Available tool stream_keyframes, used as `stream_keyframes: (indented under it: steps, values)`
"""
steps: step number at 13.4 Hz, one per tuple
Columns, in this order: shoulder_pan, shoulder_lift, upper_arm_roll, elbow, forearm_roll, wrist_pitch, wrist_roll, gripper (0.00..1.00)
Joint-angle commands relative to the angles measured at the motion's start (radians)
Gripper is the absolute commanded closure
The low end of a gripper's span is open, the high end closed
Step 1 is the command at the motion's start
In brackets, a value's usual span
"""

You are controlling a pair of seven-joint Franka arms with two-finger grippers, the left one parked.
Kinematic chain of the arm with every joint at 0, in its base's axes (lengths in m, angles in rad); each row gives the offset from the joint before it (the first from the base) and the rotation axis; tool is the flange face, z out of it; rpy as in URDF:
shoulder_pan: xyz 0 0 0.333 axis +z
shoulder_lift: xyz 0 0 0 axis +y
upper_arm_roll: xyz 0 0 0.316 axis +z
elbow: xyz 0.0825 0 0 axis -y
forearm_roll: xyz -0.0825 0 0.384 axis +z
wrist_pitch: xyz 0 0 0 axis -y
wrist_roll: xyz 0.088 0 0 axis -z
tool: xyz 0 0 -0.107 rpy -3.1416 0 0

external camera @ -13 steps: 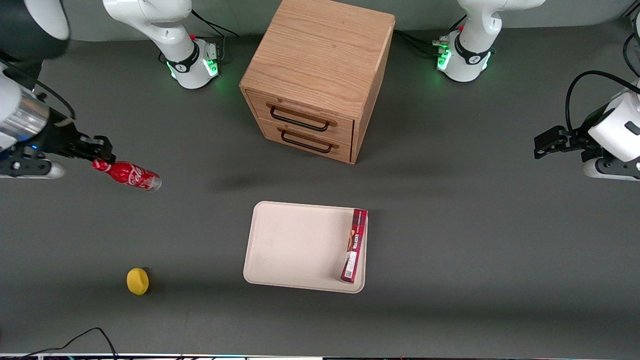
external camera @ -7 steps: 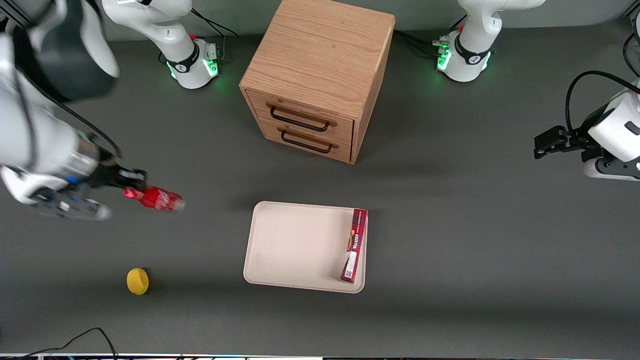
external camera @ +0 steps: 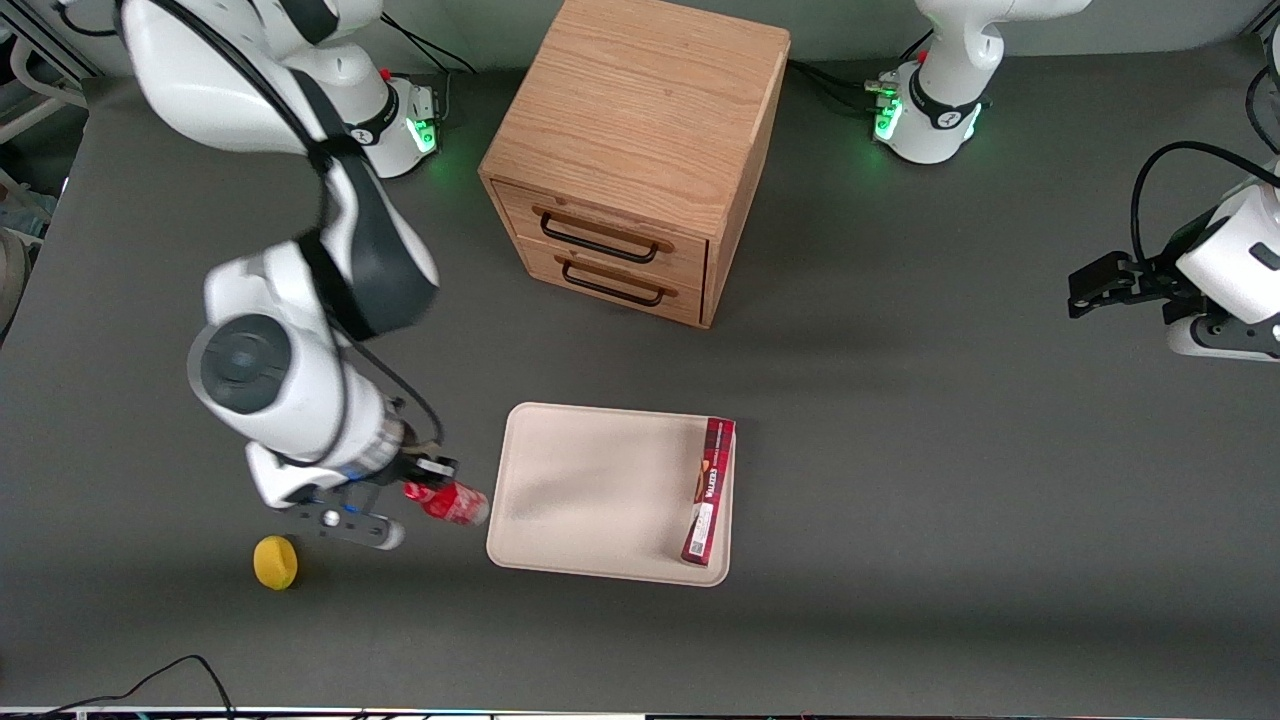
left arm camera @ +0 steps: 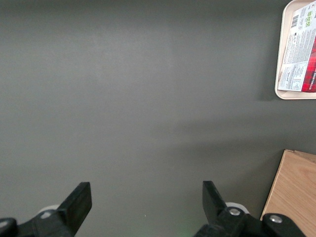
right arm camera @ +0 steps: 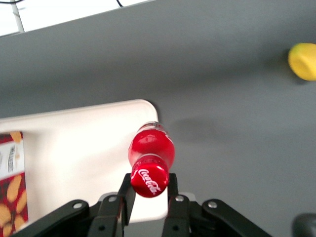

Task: Place coke bottle on tray
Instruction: 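Carry the bottle to the cream tray and stand it upright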

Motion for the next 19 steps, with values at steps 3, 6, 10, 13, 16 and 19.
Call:
stream_keyframes:
  steps: [3, 6, 10, 13, 16, 19]
  values:
    - [0.068, 0.097, -0.049, 0.057, -0.018, 0.074, 0.098, 1.00]
    - [0.085, 0.119, -0.049, 0.037, -0.018, 0.096, 0.106, 1.00]
    - [0.085, 0.119, -0.049, -0.015, -0.019, 0.177, 0.120, 1.00]
    - [0.085, 0.127, -0.049, -0.016, -0.021, 0.179, 0.118, 0.21]
    - [0.077, 0.104, -0.049, -0.016, -0.018, 0.168, 0.103, 0.00]
    - [0.060, 0.007, -0.042, -0.087, -0.010, 0.086, 0.057, 0.00]
